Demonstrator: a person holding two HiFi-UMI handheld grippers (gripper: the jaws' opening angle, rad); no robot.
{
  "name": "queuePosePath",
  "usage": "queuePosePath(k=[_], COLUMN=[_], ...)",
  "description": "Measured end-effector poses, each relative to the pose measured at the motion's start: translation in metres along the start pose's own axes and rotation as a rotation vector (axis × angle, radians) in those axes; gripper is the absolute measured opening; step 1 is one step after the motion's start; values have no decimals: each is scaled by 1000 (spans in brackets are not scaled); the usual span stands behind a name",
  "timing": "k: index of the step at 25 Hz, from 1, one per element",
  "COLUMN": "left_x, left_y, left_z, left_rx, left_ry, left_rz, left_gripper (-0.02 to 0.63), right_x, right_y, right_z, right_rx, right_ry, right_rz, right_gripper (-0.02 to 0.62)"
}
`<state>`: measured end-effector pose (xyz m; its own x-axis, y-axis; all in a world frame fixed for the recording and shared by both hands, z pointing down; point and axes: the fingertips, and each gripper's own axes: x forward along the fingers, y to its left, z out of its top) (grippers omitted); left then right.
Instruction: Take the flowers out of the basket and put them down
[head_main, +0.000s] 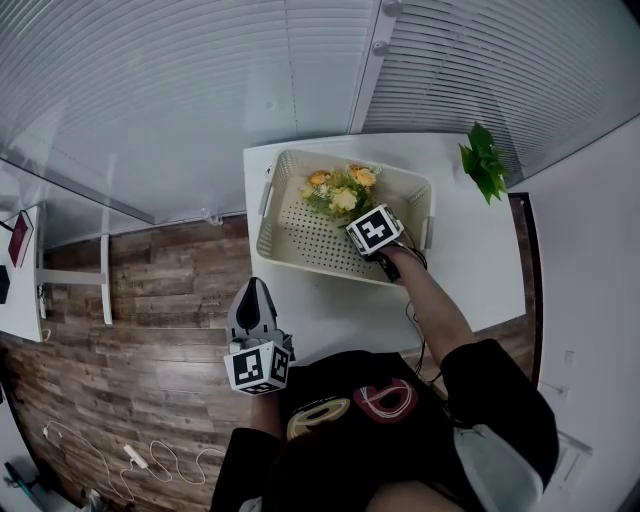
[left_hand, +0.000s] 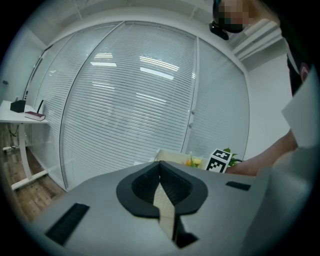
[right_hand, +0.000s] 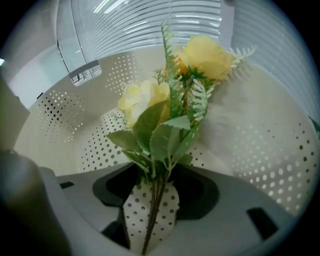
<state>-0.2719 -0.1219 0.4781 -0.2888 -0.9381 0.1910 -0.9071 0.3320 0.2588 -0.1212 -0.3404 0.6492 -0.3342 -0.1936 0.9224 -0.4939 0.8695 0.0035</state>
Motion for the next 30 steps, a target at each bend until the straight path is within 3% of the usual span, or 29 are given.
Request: queuePosePath(k=[4, 11, 30], left_x=[1, -2, -3], left_y=[-2, -1, -2], left_z=[0, -2, 0], left_rx=[5, 13, 27], left_ry=[-1, 1, 3], left_rz=[-4, 1, 5], left_gripper=[17, 17, 17], right_x=[3, 4, -17], right_y=[-2, -1, 4], right_z=[-2, -1, 14], right_rx=[18, 59, 6], right_ry=[-13, -54, -169], right_rz=[-3, 26, 63], right_gripper=[219, 92, 52])
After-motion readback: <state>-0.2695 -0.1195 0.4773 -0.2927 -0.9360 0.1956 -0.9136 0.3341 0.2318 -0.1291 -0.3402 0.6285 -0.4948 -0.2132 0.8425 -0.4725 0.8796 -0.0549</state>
